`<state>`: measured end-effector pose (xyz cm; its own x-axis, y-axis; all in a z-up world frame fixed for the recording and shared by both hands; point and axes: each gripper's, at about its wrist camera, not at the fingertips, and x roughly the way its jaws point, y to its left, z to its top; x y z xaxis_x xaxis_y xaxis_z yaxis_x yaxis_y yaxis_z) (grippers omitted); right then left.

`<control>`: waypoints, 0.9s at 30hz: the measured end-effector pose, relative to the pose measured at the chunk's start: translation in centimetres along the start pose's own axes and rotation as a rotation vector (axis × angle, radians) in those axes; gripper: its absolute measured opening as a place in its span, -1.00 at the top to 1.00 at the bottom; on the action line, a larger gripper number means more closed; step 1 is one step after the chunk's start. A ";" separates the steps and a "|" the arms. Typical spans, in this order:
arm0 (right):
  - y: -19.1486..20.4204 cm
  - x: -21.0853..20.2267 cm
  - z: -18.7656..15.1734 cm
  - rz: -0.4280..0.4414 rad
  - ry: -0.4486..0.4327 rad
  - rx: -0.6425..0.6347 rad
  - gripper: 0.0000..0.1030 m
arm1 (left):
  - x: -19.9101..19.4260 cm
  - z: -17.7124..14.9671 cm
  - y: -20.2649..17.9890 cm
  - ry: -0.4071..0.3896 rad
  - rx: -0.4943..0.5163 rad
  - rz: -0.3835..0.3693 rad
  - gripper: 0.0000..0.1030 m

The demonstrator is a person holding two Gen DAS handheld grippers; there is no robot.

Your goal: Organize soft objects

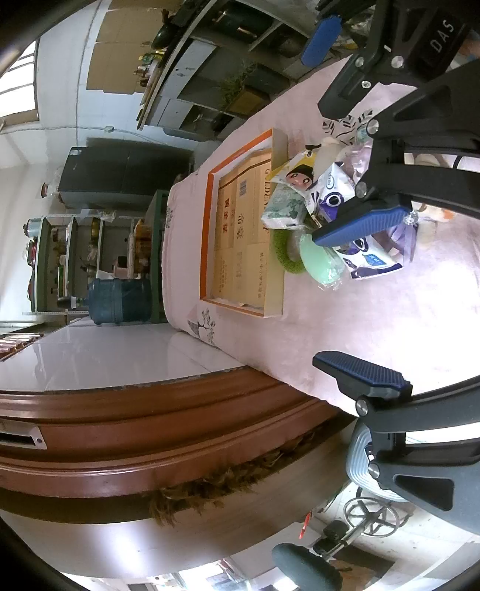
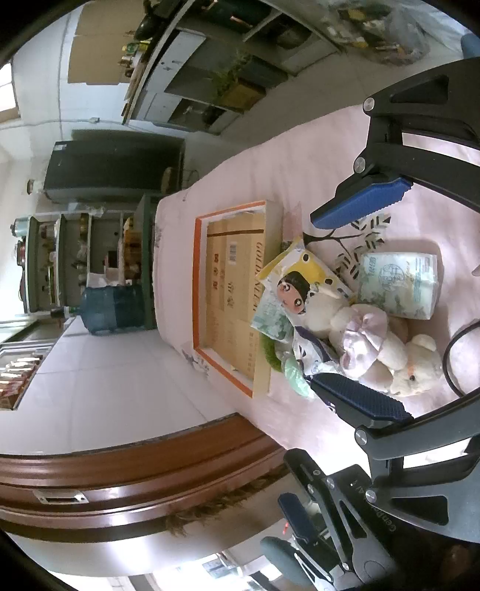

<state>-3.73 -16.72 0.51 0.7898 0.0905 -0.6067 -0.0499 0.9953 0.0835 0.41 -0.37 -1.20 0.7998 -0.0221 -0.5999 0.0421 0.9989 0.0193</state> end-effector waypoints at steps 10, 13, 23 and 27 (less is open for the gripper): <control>0.0 0.4 -0.1 0.005 0.013 0.001 -0.58 | -0.1 -0.2 -0.2 0.002 -0.003 0.003 -0.15; 0.0 0.4 -0.2 0.006 0.014 0.003 -0.58 | 0.1 -0.4 -0.2 0.005 -0.005 0.004 -0.15; -0.3 0.8 -0.5 0.002 0.029 0.013 -0.58 | 0.8 -0.4 0.4 0.022 -0.017 0.002 -0.15; -0.3 0.9 -0.4 0.002 0.031 0.014 -0.58 | 0.8 -0.4 0.4 0.021 -0.017 0.003 -0.15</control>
<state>-3.26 -16.92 -0.41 0.7700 0.0940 -0.6311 -0.0430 0.9945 0.0956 0.83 0.05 -1.98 0.7869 -0.0184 -0.6168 0.0295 0.9995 0.0079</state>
